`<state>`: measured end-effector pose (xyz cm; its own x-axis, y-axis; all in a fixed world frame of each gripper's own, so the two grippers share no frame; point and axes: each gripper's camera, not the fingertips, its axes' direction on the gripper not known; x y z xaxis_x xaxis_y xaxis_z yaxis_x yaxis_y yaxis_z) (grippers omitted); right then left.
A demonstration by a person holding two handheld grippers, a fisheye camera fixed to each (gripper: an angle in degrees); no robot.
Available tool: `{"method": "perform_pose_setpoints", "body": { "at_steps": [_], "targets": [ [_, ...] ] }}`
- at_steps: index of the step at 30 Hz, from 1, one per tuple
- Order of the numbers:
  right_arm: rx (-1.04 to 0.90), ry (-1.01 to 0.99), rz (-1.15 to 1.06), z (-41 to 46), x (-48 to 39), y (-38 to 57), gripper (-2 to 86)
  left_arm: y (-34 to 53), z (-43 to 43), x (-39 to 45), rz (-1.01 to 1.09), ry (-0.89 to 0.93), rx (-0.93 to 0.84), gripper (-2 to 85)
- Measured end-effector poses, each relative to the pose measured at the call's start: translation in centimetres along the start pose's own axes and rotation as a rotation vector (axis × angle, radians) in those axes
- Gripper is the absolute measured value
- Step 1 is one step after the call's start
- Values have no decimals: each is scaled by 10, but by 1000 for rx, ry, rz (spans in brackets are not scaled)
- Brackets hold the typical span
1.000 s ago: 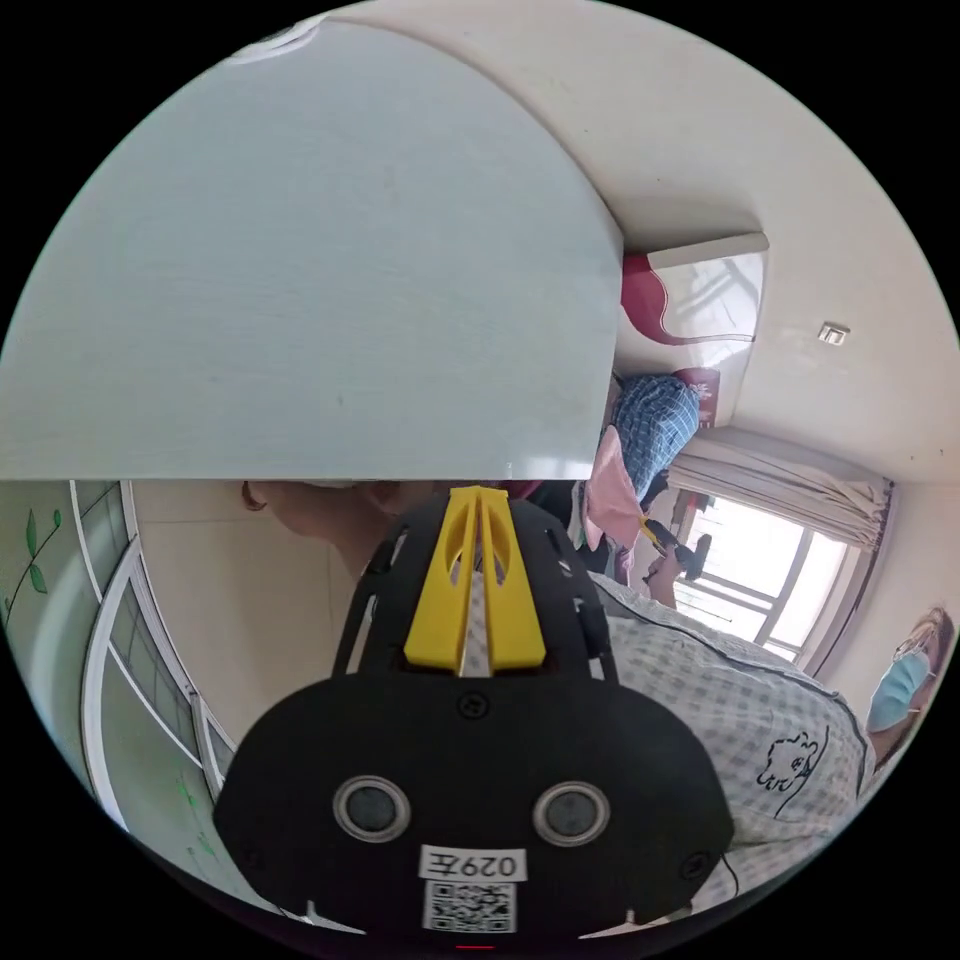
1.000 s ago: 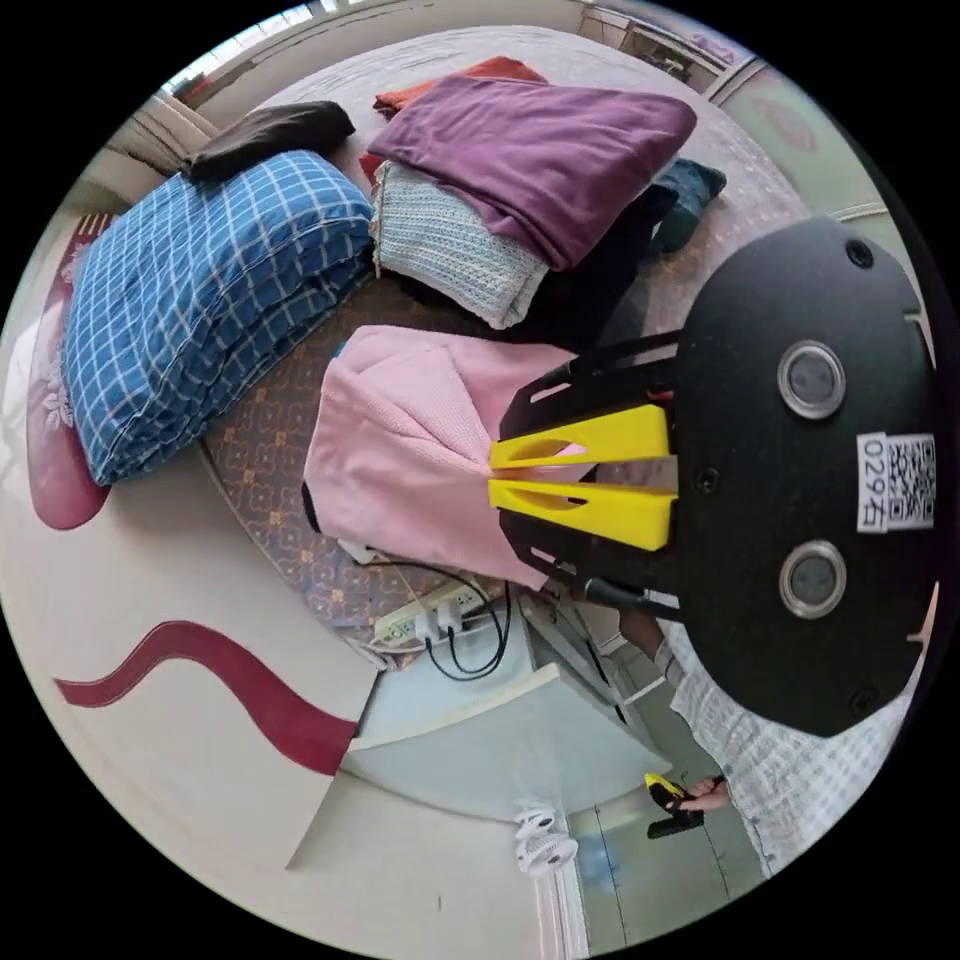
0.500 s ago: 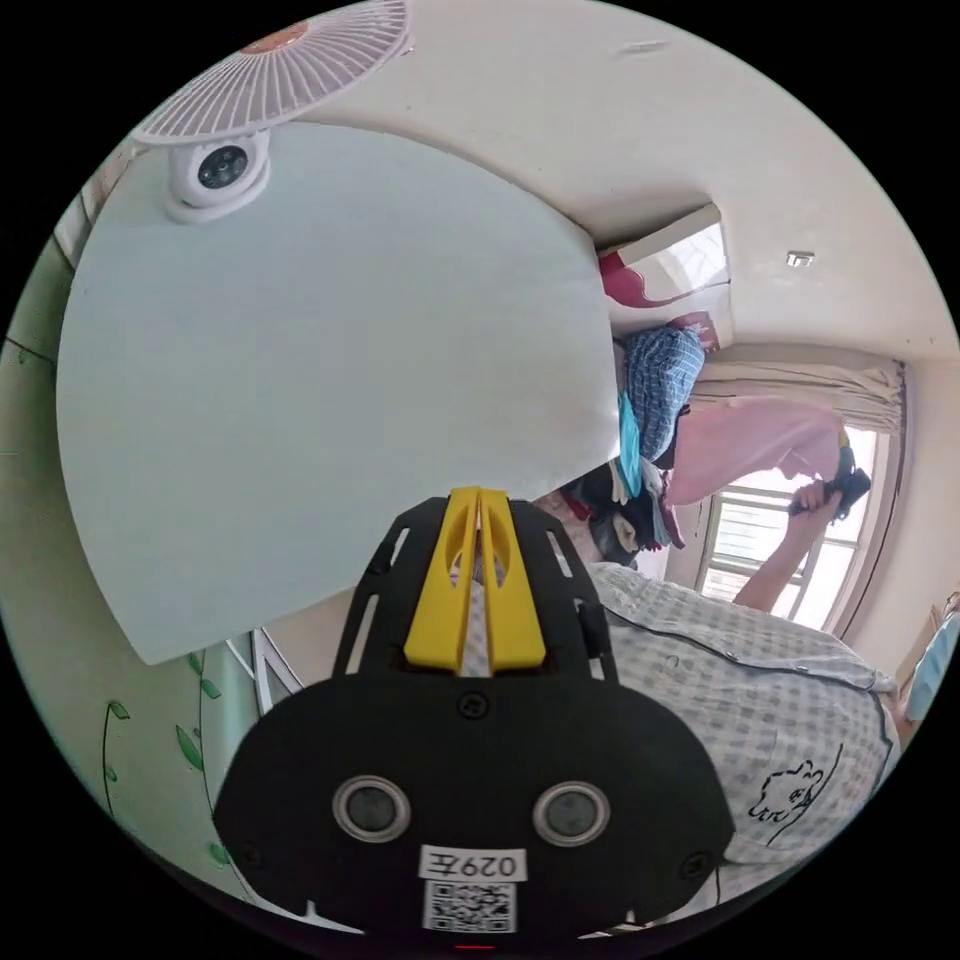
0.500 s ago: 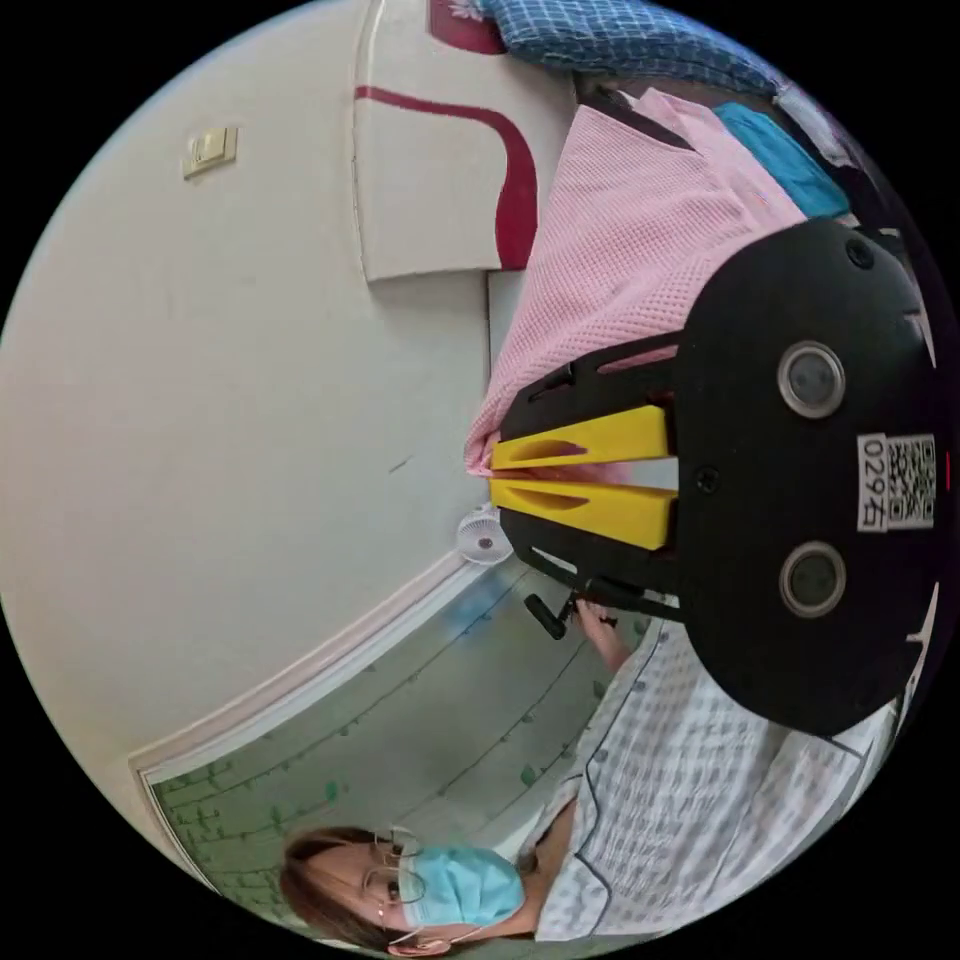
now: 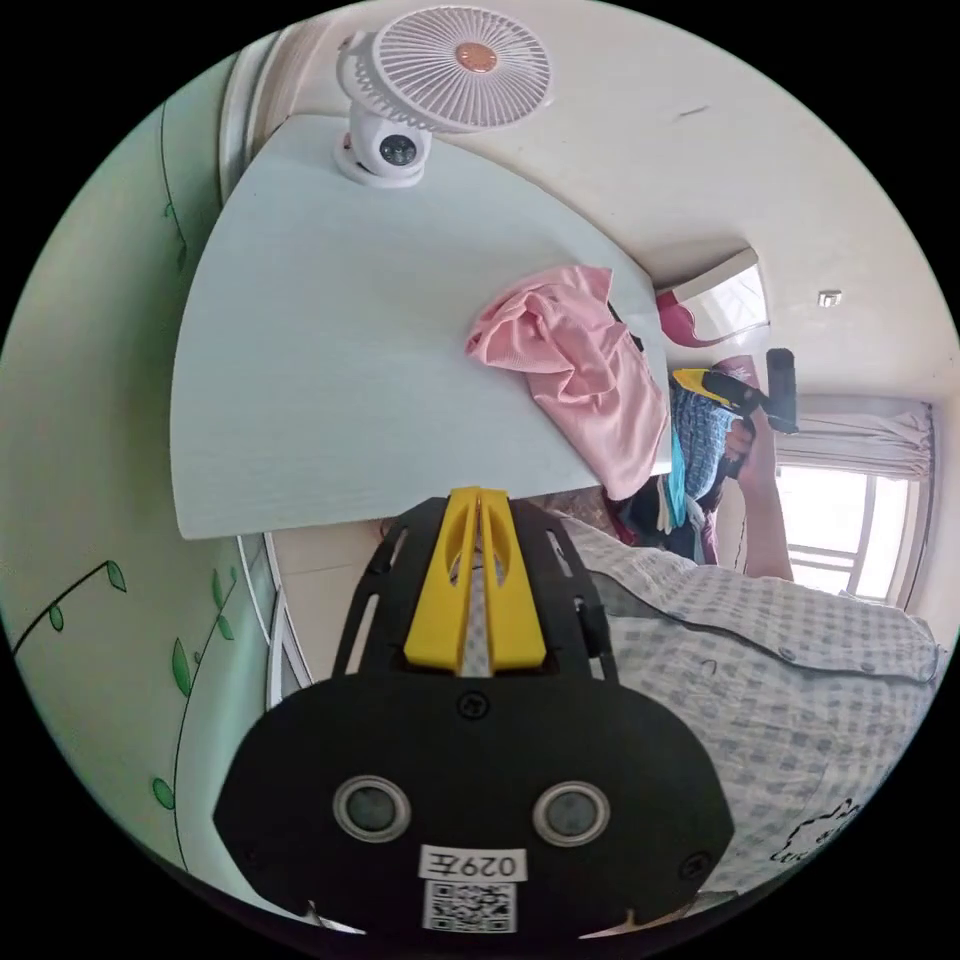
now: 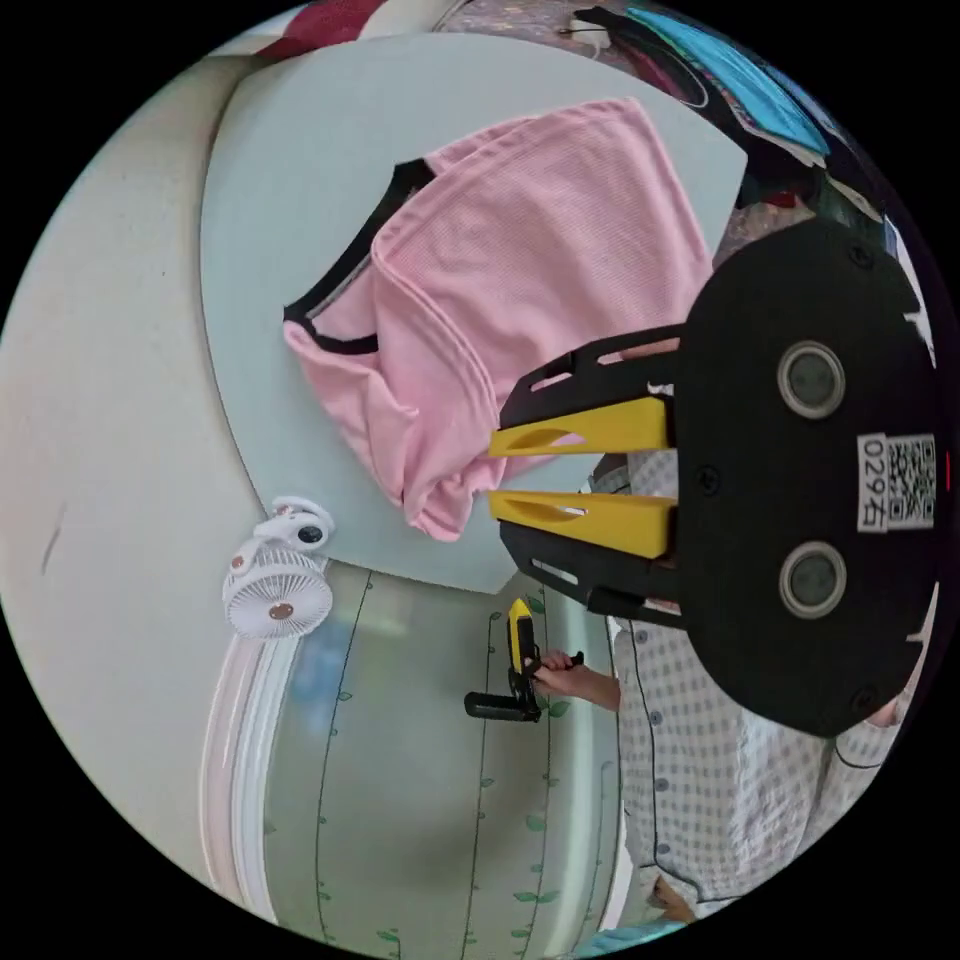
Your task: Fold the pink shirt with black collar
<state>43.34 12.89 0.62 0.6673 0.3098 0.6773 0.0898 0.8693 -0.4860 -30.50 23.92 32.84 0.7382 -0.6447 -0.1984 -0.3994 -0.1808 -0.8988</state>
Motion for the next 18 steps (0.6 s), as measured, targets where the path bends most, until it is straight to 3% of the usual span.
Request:
{"method": "perform_pose_setpoints", "body": {
  "at_steps": [6, 10, 14, 18],
  "targets": [
    [65, 139, 247, 41, 119, -3, 100, -41, -2, 49, 112, -56, -8, 86],
    [52, 252, 362, 87, 190, -24, 134, -103, 11, 127, 312, -133, -33, 123],
    [26, 357, 377, 130, 239, -43, 144, -158, 46, 210, 504, -256, -104, 135],
    [-38, 363, 359, 172, 279, -63, 126, -200, 99, 240, 502, -395, -264, 138]
  ]
}}
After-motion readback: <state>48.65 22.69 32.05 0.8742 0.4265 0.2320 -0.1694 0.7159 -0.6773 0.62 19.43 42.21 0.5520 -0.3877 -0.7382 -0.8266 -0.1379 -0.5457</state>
